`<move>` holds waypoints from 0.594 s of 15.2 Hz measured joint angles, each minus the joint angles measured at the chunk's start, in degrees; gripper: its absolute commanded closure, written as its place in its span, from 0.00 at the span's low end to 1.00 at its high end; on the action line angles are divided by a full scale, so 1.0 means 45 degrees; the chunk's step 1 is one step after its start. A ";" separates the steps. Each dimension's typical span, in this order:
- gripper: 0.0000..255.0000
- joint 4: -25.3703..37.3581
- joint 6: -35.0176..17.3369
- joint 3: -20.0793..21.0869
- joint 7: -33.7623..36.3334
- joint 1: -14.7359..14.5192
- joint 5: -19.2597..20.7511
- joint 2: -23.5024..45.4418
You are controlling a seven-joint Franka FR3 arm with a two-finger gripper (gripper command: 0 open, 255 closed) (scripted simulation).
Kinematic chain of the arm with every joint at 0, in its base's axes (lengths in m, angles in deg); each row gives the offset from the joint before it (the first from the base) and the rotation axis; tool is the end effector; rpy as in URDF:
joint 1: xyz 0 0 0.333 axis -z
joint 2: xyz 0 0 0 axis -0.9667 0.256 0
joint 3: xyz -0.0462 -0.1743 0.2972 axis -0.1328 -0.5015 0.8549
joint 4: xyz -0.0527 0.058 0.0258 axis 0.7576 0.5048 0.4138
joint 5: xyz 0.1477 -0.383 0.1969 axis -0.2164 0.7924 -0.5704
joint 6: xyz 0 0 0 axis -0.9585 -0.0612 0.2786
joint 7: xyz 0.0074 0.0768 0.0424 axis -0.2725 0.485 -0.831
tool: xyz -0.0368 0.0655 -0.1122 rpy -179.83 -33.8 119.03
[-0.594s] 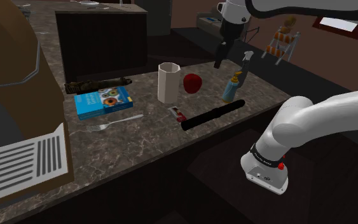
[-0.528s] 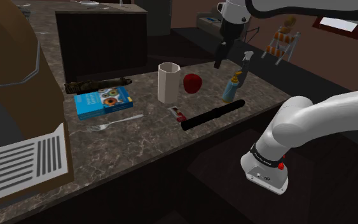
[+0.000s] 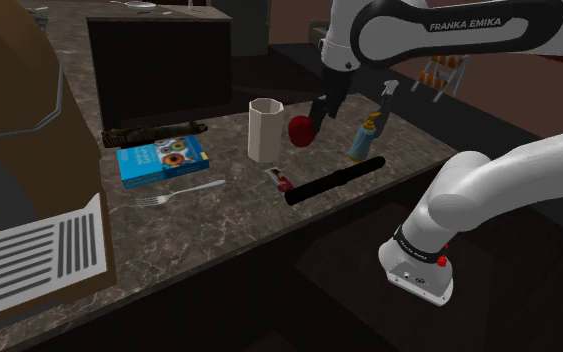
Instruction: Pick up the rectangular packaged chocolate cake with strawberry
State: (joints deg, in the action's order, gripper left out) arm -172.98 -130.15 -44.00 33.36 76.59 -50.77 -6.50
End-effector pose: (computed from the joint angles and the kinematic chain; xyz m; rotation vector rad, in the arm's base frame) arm 0.3981 0.0561 0.4949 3.0605 0.0536 0.0693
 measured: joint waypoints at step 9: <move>0.00 -0.0807 -0.3599 0.1653 0.3365 0.0030 -0.1073 0.3081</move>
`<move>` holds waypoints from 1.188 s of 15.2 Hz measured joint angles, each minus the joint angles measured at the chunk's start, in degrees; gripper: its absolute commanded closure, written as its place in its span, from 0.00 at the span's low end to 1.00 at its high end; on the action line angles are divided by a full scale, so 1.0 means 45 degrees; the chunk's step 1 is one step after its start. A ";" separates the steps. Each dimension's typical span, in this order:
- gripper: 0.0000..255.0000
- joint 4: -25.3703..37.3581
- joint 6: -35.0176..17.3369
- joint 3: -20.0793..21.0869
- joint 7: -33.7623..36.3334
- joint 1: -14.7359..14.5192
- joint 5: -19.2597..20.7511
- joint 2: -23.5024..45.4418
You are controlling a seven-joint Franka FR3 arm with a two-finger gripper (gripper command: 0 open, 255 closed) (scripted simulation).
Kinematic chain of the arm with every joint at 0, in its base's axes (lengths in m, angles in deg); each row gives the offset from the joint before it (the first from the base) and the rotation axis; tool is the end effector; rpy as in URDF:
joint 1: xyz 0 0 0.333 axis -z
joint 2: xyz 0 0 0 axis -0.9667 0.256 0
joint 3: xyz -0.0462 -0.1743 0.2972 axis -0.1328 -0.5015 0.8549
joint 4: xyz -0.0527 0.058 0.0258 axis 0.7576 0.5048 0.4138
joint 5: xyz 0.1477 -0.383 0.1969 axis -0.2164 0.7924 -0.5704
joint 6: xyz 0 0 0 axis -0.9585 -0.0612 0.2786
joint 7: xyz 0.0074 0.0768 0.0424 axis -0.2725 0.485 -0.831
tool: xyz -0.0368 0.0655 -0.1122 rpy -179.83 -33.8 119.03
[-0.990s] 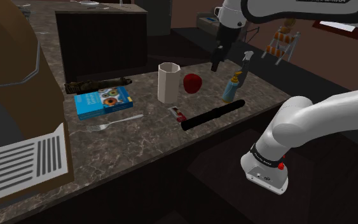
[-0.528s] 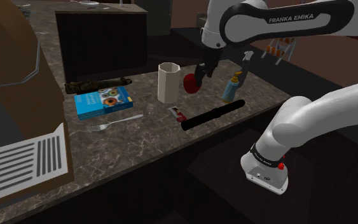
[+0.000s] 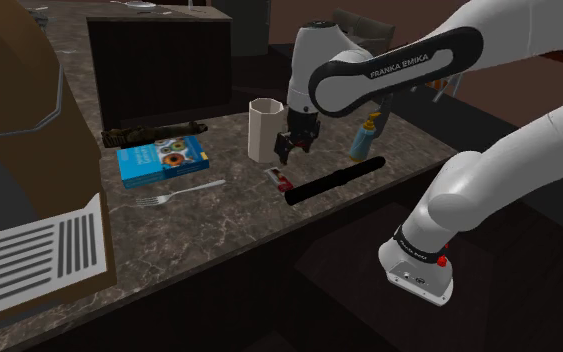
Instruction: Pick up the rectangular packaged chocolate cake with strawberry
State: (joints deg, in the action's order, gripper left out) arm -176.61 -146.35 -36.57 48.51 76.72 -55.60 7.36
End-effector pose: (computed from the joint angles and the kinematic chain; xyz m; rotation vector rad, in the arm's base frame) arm 0.4360 0.1162 0.3791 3.1046 -0.2228 0.0289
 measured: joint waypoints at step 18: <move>1.00 -0.0172 -0.3320 0.0947 0.2162 0.0223 0.0208 0.3225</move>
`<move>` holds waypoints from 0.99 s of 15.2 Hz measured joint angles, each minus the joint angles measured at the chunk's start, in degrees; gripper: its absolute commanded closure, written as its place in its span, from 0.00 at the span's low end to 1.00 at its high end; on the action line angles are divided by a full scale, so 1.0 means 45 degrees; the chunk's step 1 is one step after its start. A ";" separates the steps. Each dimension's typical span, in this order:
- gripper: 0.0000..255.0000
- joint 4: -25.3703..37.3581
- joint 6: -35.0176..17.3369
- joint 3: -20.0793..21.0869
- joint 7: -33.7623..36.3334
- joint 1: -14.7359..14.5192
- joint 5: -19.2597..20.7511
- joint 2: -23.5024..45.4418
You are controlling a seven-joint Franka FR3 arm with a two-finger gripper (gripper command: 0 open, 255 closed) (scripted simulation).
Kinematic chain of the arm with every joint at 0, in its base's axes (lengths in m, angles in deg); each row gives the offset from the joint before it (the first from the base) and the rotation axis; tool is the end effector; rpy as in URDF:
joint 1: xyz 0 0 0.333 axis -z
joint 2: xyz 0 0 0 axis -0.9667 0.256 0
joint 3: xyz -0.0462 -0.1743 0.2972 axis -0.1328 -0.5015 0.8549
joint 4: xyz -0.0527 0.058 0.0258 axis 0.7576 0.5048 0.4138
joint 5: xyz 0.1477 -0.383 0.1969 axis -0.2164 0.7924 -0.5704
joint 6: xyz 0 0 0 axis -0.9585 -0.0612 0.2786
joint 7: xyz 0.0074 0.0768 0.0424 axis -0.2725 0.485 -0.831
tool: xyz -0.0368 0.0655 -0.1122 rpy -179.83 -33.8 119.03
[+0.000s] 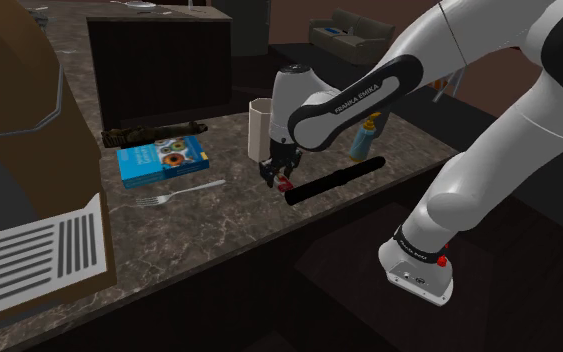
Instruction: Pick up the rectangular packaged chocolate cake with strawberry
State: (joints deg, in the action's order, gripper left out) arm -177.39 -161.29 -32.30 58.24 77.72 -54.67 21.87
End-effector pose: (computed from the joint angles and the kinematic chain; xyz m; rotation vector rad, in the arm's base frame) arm 0.4579 0.1460 0.2802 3.1179 -0.3833 0.0125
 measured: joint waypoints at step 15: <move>1.00 0.0507 0.1512 -0.0185 -0.0306 -0.0078 -0.0320 -0.1007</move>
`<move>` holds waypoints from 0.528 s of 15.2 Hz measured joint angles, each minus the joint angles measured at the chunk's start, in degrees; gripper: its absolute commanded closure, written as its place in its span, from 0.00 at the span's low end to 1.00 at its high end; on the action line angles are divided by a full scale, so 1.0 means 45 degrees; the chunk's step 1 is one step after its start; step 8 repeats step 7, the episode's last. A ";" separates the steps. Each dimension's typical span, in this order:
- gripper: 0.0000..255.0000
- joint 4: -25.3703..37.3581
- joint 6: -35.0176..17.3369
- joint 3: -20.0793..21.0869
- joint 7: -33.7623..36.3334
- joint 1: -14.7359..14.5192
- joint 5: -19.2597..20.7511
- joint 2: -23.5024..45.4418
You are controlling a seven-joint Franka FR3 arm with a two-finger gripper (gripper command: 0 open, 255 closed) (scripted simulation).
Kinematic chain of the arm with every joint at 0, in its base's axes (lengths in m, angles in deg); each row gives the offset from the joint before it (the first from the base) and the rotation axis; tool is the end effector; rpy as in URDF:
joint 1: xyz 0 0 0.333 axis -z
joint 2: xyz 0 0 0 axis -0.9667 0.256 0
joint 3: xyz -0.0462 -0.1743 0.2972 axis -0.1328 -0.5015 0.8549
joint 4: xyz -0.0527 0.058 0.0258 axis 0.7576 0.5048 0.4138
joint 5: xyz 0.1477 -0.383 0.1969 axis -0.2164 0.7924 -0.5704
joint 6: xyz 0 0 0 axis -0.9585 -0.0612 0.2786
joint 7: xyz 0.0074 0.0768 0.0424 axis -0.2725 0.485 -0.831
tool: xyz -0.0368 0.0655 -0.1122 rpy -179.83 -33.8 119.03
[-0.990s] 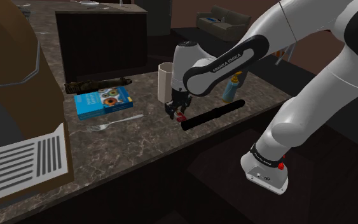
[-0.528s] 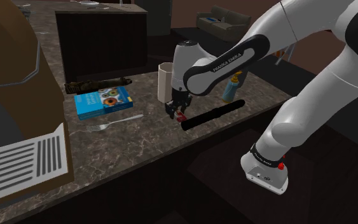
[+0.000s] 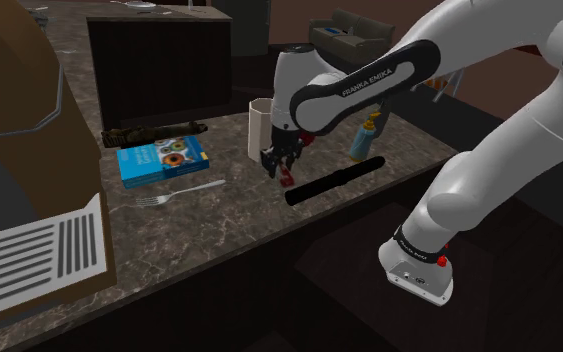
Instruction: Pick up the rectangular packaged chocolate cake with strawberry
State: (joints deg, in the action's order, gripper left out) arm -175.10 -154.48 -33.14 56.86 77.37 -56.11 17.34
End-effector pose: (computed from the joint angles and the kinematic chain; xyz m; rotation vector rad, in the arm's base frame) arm 0.4602 0.1451 0.3246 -3.1180 0.3821 -0.0084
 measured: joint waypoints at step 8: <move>1.00 0.0626 0.1282 -0.0122 -0.0089 -0.0053 -0.0129 -0.0674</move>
